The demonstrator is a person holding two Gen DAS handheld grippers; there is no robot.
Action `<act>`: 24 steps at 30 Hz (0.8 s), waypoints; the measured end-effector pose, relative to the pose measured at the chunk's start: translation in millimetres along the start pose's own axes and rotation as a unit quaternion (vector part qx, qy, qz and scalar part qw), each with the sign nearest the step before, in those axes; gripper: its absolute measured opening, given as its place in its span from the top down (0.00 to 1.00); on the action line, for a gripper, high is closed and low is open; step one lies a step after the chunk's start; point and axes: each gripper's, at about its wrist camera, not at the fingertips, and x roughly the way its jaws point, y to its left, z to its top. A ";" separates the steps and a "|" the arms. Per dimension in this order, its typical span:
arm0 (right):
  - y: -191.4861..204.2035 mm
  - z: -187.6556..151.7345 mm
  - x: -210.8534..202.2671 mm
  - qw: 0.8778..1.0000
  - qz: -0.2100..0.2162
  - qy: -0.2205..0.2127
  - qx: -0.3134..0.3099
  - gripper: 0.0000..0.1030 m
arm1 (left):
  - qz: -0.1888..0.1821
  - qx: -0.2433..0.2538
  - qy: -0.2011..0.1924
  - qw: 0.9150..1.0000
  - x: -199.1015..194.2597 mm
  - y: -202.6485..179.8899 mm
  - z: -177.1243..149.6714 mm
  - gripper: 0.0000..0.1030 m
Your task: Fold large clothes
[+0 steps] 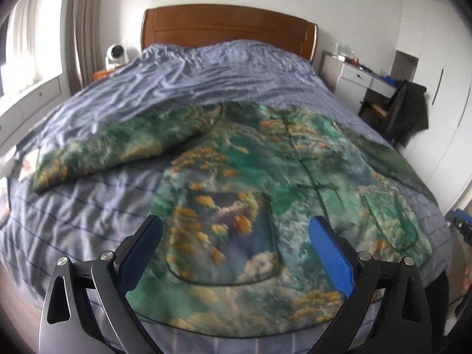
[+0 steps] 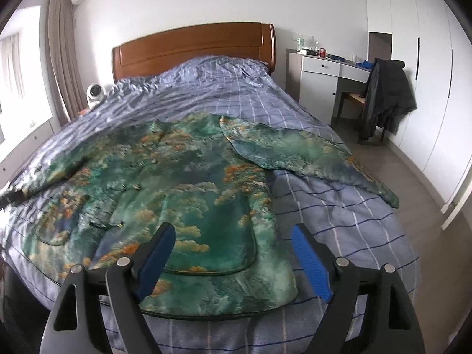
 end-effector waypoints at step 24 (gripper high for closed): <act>26.0 2.4 -12.8 0.997 0.035 -0.032 -0.063 0.12 | 0.004 0.014 0.014 1.000 -9.3 -10.9 24.4 0.01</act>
